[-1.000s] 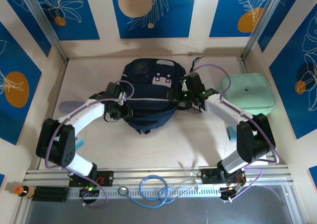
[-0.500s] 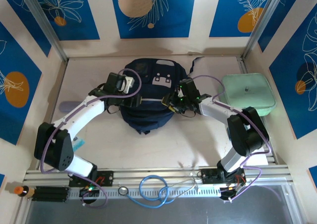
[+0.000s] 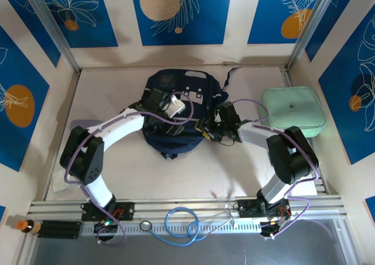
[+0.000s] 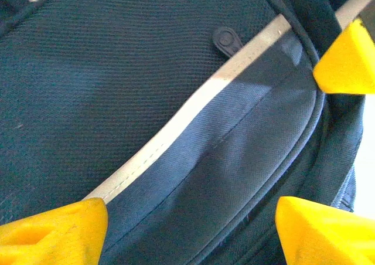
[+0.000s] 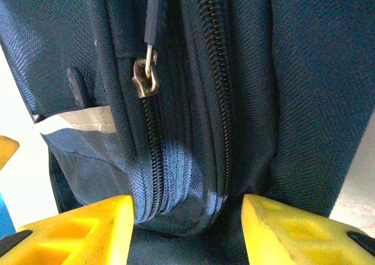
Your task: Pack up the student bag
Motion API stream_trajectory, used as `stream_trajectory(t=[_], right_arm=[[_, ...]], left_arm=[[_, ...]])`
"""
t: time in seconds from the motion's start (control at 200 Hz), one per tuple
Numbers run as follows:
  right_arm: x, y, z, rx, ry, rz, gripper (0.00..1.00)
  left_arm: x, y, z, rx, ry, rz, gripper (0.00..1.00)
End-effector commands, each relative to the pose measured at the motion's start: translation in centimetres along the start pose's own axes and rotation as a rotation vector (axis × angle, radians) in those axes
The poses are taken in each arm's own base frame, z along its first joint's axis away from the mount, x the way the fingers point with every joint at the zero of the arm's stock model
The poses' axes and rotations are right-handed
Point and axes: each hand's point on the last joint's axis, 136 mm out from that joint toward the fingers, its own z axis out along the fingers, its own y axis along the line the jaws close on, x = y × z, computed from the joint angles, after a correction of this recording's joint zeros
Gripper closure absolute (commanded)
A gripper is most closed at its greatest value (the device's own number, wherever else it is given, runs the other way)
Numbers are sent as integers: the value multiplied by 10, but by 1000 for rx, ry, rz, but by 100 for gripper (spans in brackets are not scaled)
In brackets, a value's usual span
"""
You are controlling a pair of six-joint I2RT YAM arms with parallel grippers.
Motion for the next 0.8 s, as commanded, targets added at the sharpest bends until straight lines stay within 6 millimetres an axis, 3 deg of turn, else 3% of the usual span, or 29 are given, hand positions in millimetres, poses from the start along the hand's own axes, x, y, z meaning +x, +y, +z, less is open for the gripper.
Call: stream_trajectory(t=[0.0,0.3,0.495,0.62,0.715,0.795], right_arm=[[14,-24,2,56,54,72,47],[8,-13,-8,30,25,41,47],[-10,-8,-23,6,-9,21,47],[-19,-5,-34,-15,-39,11,47],[-24,-1,-44,-30,-70,-5,47],[-28,3,-53,-38,-94,-27,46]], left_arm=[[6,-5,9,-12,102,176,26],[20,-20,22,86,227,343,26],[21,7,35,-18,305,447,29],[5,14,40,-54,276,453,40],[-5,9,36,-30,244,445,62],[-10,5,31,-12,229,435,70]])
